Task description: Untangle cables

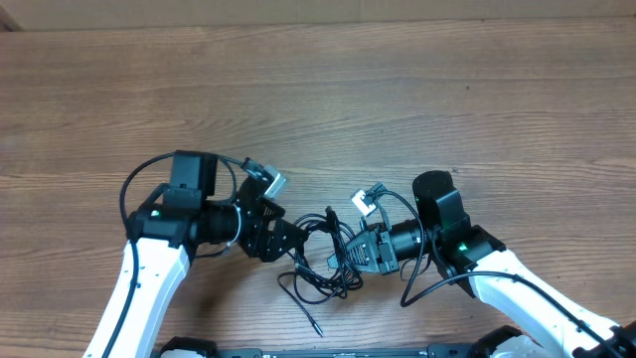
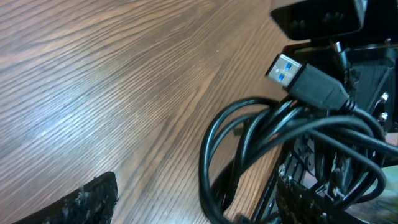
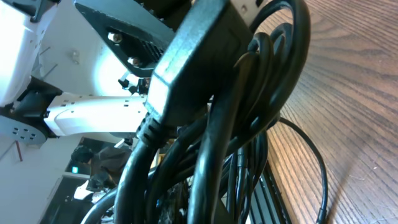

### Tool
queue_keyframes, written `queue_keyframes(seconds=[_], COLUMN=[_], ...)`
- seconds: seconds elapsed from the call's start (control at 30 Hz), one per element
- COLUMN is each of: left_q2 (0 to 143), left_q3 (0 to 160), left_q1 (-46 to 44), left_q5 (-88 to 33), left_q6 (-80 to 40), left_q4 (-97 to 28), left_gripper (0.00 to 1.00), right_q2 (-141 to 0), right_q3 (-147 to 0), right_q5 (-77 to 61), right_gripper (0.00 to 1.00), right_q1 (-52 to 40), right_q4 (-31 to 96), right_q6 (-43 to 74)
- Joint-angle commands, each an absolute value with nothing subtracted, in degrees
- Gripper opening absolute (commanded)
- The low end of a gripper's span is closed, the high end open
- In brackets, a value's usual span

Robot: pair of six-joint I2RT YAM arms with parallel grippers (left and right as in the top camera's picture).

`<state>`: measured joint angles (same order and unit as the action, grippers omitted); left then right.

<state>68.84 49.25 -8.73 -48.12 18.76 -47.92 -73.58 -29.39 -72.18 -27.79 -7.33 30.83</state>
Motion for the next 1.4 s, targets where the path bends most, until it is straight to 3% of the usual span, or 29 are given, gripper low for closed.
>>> queue_keyframes(seconds=[0.0, 0.1, 0.2, 0.33, 0.9, 0.93, 1.0, 1.03, 1.17, 1.37], left_q2=[71.0, 72.88, 74.52, 75.81, 76.4, 76.4, 76.4, 76.4, 76.4, 76.4], left_q3=[50.24, 50.24, 50.24, 50.24, 50.24, 50.24, 50.24, 50.24, 50.24, 50.24], left_q1=[-10.2, -11.31, -12.32, -12.82, -12.78, -12.78, -12.82, -12.8, -12.8, -12.8], left_q5=[-50.85, -50.87, -50.87, -50.89, -50.54, -50.17, -48.23, -47.24, -46.19, -46.57], left_q6=[22.65, 23.18, 23.27, 24.23, 21.65, 21.67, 21.65, 21.65, 21.78, 23.68], left_q4=[-47.53, -47.81, -47.75, -47.79, -49.23, -49.23, -49.28, -49.32, -49.28, -48.99], left_gripper=[0.79, 0.69, 0.51, 0.04, 0.05, 0.13, 0.47, 0.58, 0.7, 0.71], right_q2=[-73.38, -73.38, -73.38, -73.38, -73.36, -73.36, -73.38, -73.36, -73.36, -73.36], right_q3=[-29.63, -29.63, -29.63, -29.63, -29.63, -29.63, -29.63, -29.63, -29.63, -29.63], right_q5=[-74.7, -74.7, -74.67, -74.59, -59.57, -60.2, -61.49, -62.35, -66.35, -69.87], right_gripper=[0.04, 0.04, 0.04, 0.04, 0.04, 0.04, 0.04, 0.04, 0.04, 0.04], right_q1=[-27.68, -27.68, -27.68, -27.68, -27.68, -27.68, -27.68, -27.68, -27.68, -27.68], right_q4=[-7.9, -7.9, -7.9, -7.9, 0.45, 0.05, -1.02, -1.78, -5.37, -7.2], right_q6=[29.69, 29.69, 29.69, 29.69, 29.71, 29.69, 29.69, 29.69, 29.71, 29.69])
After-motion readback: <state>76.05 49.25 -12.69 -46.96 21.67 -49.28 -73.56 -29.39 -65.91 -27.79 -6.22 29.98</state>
